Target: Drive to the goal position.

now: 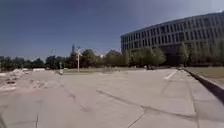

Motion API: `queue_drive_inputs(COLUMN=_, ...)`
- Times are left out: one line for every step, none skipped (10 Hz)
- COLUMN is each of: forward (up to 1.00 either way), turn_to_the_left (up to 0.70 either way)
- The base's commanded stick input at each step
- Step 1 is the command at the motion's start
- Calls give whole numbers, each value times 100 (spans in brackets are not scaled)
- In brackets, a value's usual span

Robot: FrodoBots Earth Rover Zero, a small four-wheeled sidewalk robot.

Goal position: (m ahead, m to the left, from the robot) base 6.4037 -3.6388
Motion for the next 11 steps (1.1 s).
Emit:
queue_drive_inputs(forward=70, turn_to_the_left=1)
queue_drive_inputs(forward=70, turn_to_the_left=1)
queue_drive_inputs(forward=70, turn_to_the_left=1)
queue_drive_inputs(forward=70, turn_to_the_left=1)
queue_drive_inputs(forward=70, turn_to_the_left=1)
queue_drive_inputs(forward=70, turn_to_the_left=1)
queue_drive_inputs(forward=70, turn_to_the_left=1)
queue_drive_inputs(forward=70, turn_to_the_left=1)
queue_drive_inputs(forward=70, turn_to_the_left=1)
queue_drive_inputs(forward=70, turn_to_the_left=1)
queue_drive_inputs(forward=70, turn_to_the_left=-5)
